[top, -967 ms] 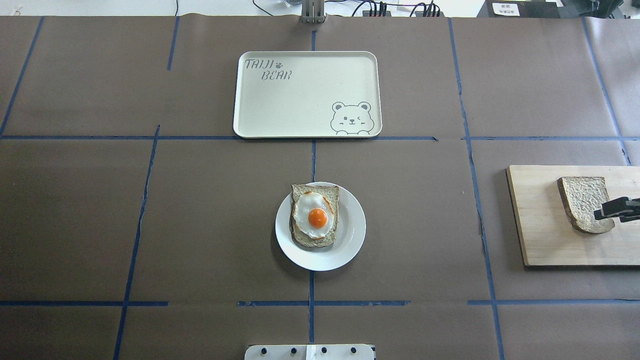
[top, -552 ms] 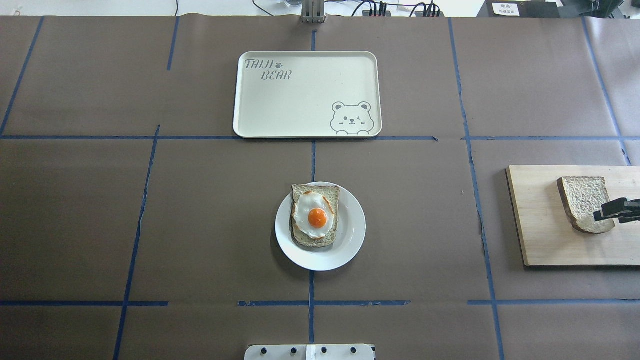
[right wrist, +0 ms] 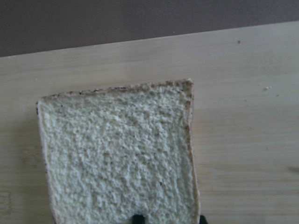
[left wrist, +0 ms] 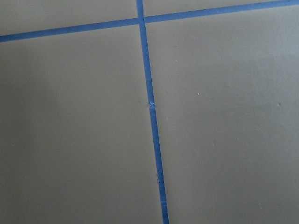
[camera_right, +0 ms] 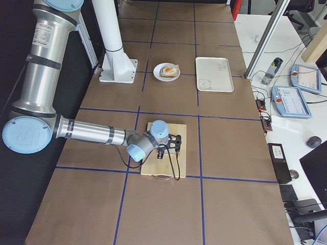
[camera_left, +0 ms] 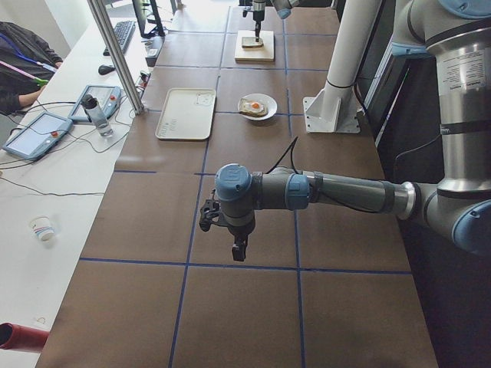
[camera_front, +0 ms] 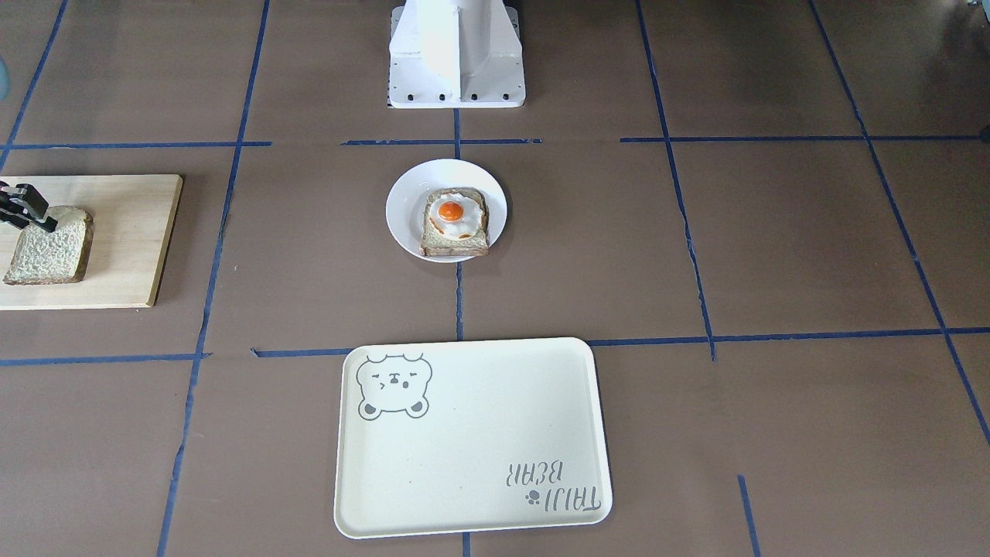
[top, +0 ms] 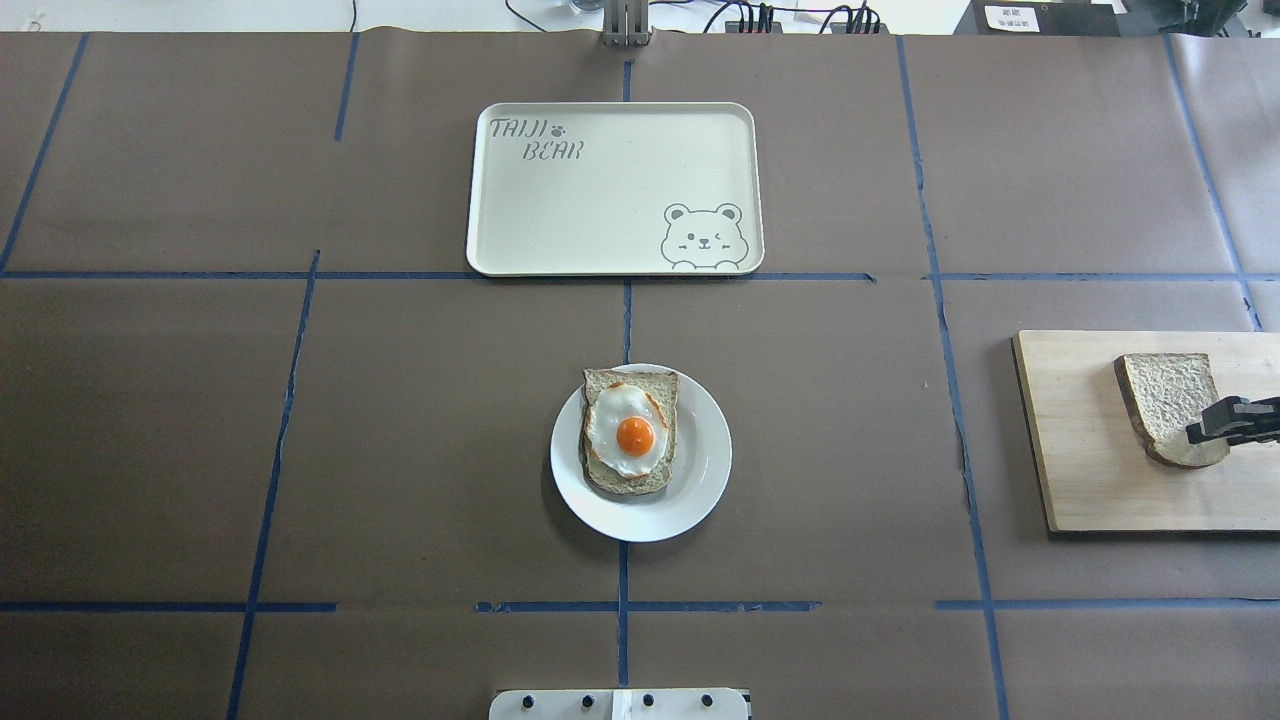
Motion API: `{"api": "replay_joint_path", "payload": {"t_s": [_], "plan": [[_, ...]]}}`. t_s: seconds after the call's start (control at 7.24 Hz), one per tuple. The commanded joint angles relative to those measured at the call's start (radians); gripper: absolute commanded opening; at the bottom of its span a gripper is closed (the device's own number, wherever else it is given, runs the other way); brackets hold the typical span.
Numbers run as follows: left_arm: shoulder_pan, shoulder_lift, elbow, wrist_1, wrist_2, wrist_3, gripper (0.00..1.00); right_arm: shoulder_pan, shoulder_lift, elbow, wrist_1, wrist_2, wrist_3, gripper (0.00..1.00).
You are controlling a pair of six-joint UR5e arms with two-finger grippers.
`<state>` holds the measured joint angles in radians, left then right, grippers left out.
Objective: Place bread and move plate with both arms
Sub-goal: 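Slide the right gripper fingers under the bread slice edge and grasp it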
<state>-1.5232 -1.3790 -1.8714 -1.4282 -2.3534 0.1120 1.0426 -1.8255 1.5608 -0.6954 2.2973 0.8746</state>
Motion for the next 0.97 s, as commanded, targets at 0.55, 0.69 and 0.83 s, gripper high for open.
{"api": "replay_joint_path", "payload": {"t_s": [0.55,0.69,0.83], "plan": [[0.0,-0.002,0.0,-0.001,0.0,0.0,1.0,0.004,-0.003,0.073,0.001,0.027,0.056,0.0],[0.0,-0.005,0.0,-0.001,0.0,0.0,1.0,0.007,-0.006,0.093,0.002,0.028,0.063,0.0],[0.0,-0.006,0.0,-0.001,0.0,-0.002,1.0,0.007,-0.009,0.125,0.005,0.036,0.069,0.0]]}}
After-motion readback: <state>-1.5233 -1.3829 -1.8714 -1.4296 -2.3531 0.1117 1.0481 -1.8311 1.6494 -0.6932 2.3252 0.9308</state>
